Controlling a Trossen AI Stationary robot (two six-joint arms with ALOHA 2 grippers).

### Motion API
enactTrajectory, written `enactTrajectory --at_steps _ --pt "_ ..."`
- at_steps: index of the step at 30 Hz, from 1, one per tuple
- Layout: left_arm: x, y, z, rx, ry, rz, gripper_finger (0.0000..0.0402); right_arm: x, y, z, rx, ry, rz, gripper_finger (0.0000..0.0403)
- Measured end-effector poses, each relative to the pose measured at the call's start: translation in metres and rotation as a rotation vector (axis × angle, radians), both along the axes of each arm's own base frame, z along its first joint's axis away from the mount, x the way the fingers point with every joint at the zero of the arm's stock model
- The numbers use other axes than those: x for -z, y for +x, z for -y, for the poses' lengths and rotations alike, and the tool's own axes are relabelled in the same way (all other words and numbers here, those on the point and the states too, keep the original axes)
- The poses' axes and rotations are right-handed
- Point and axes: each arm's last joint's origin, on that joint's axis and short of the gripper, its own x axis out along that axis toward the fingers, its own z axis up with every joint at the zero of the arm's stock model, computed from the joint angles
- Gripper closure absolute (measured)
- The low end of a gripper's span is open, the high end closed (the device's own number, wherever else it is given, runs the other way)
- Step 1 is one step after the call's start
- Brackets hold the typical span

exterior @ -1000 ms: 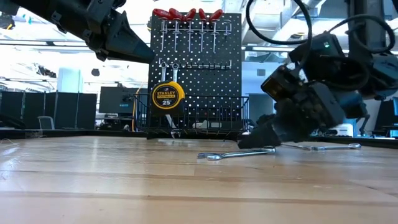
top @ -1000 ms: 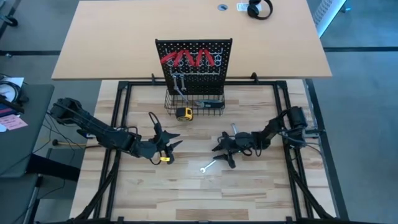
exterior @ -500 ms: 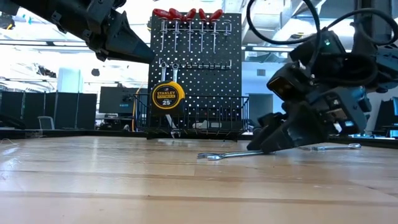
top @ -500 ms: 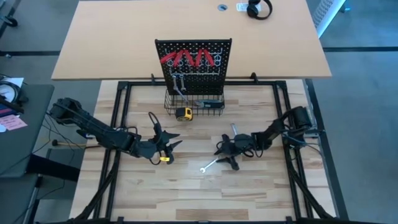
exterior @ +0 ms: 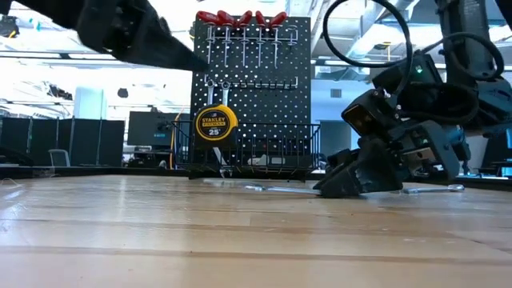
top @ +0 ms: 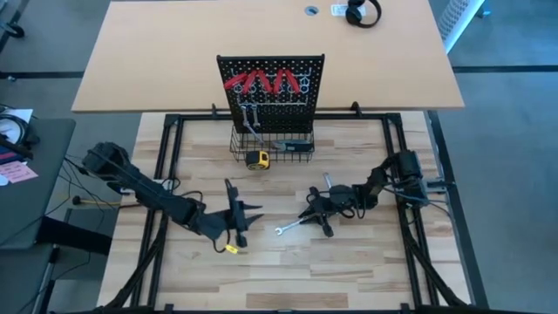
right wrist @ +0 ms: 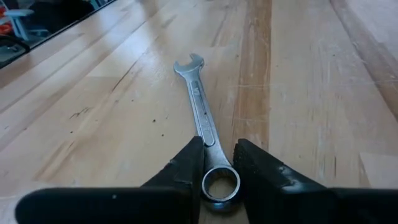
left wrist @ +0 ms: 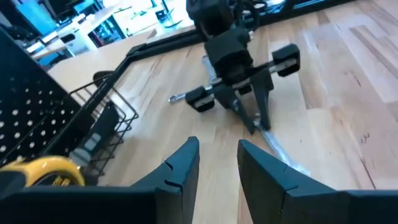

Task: Hang tools onto peg board
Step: Hang the wrench into the pegboard

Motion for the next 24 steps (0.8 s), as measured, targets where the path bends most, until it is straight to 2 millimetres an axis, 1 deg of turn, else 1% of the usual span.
enactTrajectory --at_steps 2,5,11,15,18,20,24 --pt "0.001 0.008 0.003 -0.002 0.005 -0.008 0.0306 -0.001 0.000 0.000 -0.001 0.005 0.003 0.0315" --pt "0.009 0.019 0.008 -0.005 0.008 -0.040 0.0308 -0.007 -0.004 -0.004 0.001 0.027 0.006 0.0315" --pt "0.035 0.039 0.019 0.051 0.032 -0.130 0.0308 -0.026 -0.014 -0.012 0.009 0.058 0.007 0.0315" --pt "0.053 0.055 0.028 0.059 0.070 -0.181 0.0308 -0.036 -0.017 -0.016 -0.013 0.061 0.006 0.0315" --pt "0.064 0.069 0.032 0.057 0.114 -0.212 0.0308 -0.043 -0.017 -0.020 0.008 0.032 0.031 0.0315" --pt "0.069 0.078 0.034 0.050 0.122 -0.218 0.0308 -0.048 -0.016 -0.022 0.014 0.020 0.055 0.0342" --pt "0.075 0.093 0.036 0.050 0.144 -0.227 0.0308 -0.055 -0.015 -0.022 0.016 0.016 0.087 0.0368"
